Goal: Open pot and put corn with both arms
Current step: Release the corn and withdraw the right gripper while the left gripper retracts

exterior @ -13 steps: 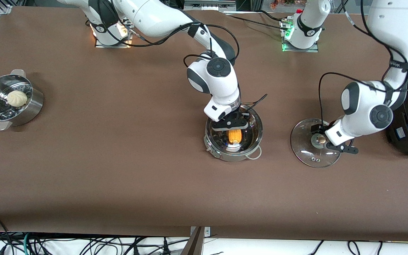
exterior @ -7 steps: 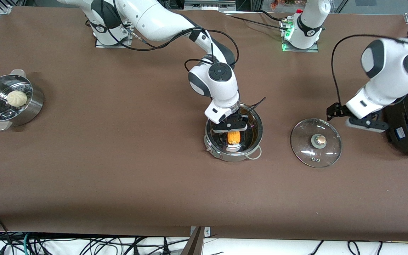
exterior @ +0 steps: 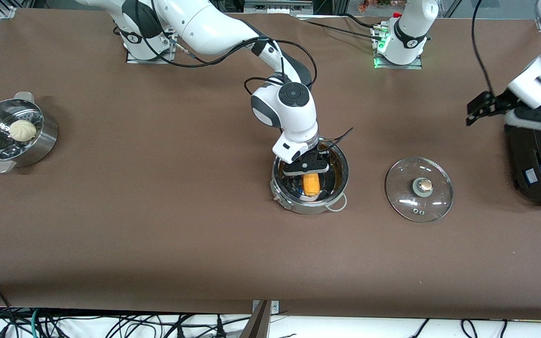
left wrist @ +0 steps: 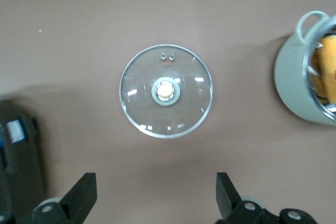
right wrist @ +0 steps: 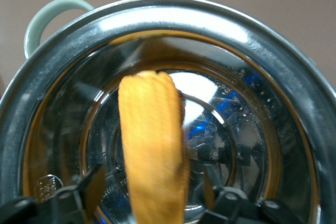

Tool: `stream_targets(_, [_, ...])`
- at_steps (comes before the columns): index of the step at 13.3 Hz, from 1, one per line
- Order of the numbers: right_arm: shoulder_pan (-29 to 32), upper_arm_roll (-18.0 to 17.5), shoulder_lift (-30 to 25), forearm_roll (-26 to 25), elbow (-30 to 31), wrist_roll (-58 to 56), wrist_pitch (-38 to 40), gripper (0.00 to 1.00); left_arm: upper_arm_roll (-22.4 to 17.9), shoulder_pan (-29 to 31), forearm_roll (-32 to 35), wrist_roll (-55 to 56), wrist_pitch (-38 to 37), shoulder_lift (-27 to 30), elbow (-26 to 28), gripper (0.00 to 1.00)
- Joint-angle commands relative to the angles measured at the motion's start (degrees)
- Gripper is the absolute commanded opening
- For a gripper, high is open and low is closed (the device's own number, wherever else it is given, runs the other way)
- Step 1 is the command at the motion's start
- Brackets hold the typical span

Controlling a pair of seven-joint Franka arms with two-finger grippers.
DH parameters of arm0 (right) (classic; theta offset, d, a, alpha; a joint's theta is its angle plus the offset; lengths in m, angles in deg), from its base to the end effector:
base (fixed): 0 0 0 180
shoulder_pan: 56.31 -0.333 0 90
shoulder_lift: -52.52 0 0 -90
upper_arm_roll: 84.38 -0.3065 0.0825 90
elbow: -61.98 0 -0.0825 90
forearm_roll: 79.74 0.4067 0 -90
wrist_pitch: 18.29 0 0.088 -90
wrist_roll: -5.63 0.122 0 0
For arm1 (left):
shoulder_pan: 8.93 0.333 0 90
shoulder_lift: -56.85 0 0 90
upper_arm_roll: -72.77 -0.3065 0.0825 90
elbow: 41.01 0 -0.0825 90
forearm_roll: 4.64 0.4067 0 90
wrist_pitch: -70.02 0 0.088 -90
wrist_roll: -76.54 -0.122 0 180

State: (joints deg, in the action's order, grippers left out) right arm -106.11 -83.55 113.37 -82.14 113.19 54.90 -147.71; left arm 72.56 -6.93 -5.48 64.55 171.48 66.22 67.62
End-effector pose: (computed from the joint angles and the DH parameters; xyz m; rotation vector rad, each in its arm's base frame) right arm 0.5463 0.6331 0.2439 -2.9235 -0.0377 -0.3452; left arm 0.5384 0.0194 0.5463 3.1198 -0.2628 0.0626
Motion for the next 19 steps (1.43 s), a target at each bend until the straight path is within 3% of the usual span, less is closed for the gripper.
stream_targets(1, [-0.3, 0.6, 0.1, -1.1, -2.1, 0.3, 4.7, 1.0, -0.4, 0.5, 1.5, -0.2, -10.0, -1.5, -8.3, 1.0])
stream_targets(5, [1.5, 1.9, -9.1, -0.9, -2.1, -9.2, 20.1, 1.0, -0.1, 0.4, 2.6, 2.0, -19.8, -2.5, -16.4, 1.0])
stream_targets(9, [7.8, 2.5, -16.5, -0.6, -1.8, -14.5, 29.7, 1.0, -0.4, 0.4, 2.7, 7.0, -20.2, -3.8, -16.3, 1.0])
stream_targets(14, [21.6, 3.2, -25.2, 0.6, -0.8, -32.3, 47.9, 1.0, 0.0, 0.4, 2.7, 7.2, -21.0, -4.1, -16.5, 1.0])
stream_targets(19, [37.8, 3.5, -28.3, 0.9, -0.8, -44.9, 55.8, 1.0, 0.0, 0.4, 2.6, 7.2, -21.0, -4.1, -16.5, 1.0])
